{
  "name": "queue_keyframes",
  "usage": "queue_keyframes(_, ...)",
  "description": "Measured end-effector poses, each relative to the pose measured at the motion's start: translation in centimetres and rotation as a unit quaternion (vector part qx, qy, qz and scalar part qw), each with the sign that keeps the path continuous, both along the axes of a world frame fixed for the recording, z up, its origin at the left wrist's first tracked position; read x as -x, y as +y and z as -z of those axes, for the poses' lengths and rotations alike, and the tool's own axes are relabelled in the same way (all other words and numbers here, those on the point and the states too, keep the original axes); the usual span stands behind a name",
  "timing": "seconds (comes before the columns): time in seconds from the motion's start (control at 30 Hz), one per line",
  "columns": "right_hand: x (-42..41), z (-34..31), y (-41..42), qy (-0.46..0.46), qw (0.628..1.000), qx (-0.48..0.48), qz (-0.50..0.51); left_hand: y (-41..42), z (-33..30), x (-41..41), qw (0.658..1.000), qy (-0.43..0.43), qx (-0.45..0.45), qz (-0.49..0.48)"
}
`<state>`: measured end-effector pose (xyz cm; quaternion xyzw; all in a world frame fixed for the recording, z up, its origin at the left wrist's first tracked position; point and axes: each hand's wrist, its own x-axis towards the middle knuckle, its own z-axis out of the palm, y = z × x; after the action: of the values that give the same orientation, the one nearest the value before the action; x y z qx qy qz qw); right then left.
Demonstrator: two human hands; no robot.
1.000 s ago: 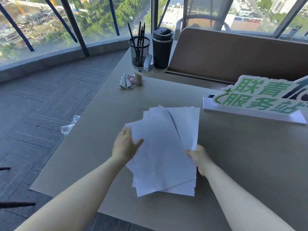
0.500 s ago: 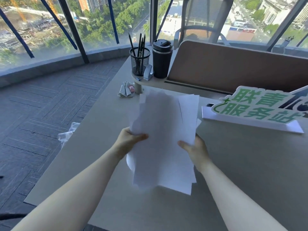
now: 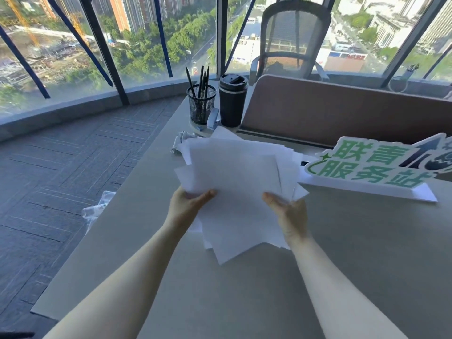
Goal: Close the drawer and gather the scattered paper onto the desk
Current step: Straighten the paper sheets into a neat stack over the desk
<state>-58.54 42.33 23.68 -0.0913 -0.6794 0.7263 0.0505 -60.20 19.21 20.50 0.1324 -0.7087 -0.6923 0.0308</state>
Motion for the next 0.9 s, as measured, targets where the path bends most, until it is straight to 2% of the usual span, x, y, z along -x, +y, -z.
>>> queue_keyframes(0.1, 0.2, -0.7, -0.5, 0.015, 0.999, -0.006, 0.033, 1.3, -0.6, 0.4, 0.999, 0.007, -0.011, -0.036)
queue_keyframes(0.2, 0.5, -2.1, -0.4, 0.073, 0.996, -0.014, 0.056, 2.4, -2.8, 0.6, 0.995, 0.072, -0.025, -0.057)
queue_keyframes(0.3, 0.6, -2.5, 0.4, 0.091, 0.992, 0.027, 0.080, 2.2, -4.1, 1.0, 0.992, 0.119, -0.025, -0.018)
queue_keyframes(0.37, 0.3, -1.7, 0.6, 0.045, 0.997, 0.016, 0.060, 1.7, -3.4, 0.9, 0.996, 0.084, -0.008, 0.031)
queue_keyframes(0.47, -0.3, 0.5, 0.7, -0.028, 0.998, -0.054, 0.035, 1.0, -0.5, -0.2, 0.997, 0.001, 0.017, 0.070)
queue_keyframes(0.57, 0.0, 0.9, 0.4, -0.023, 0.995, -0.084, 0.042, 0.7, 0.5, -0.4, 0.998, 0.009, 0.041, 0.047)
queue_keyframes(0.63, 0.2, 0.0, 0.4, 0.009, 0.997, -0.053, 0.051, 0.4, -0.2, 0.2, 0.995, 0.040, 0.085, 0.021)
queue_keyframes(0.7, 0.0, -0.7, 0.6, 0.033, 0.998, -0.021, 0.041, 0.4, -1.6, 0.7, 0.994, 0.071, 0.086, 0.010)
queue_keyframes(0.8, -0.5, -0.4, 0.7, 0.010, 1.000, -0.006, -0.009, 0.1, -2.9, 1.3, 0.991, 0.071, -0.017, 0.111)
queue_keyframes(0.9, -0.5, -0.2, 0.6, 0.006, 0.999, -0.029, -0.013, -0.7, -2.4, 2.2, 0.985, 0.032, 0.003, 0.170)
